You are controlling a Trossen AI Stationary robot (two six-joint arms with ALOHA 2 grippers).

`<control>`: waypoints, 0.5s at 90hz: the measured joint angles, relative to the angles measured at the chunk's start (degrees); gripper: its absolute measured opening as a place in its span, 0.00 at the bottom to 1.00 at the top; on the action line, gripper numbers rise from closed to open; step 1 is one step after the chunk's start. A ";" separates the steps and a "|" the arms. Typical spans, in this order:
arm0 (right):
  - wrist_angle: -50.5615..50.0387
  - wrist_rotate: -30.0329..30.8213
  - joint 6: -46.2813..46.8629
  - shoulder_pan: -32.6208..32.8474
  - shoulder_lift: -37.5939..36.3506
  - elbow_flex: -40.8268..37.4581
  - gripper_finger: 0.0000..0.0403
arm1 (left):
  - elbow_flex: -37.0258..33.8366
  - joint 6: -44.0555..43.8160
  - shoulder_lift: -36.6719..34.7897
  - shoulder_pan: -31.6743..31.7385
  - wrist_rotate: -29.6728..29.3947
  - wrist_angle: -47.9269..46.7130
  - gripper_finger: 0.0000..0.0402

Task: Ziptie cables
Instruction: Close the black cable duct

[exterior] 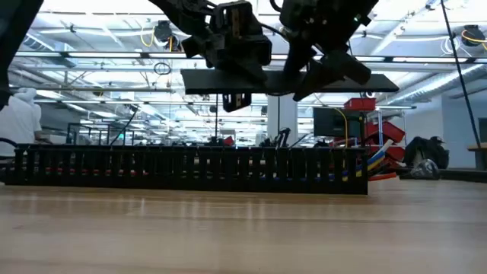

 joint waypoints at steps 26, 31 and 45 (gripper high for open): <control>-6.54 0.98 7.17 -0.63 -0.11 0.04 0.55 | -0.01 8.76 -2.51 -0.33 -8.72 -17.58 0.15; -8.66 0.81 9.07 -0.95 -0.11 0.04 0.55 | 0.07 9.02 -3.25 -0.31 -11.51 -21.99 0.16; -15.04 -2.38 14.35 -1.60 -0.11 -0.03 0.55 | -0.08 9.52 -8.17 -0.70 -19.92 -30.79 0.16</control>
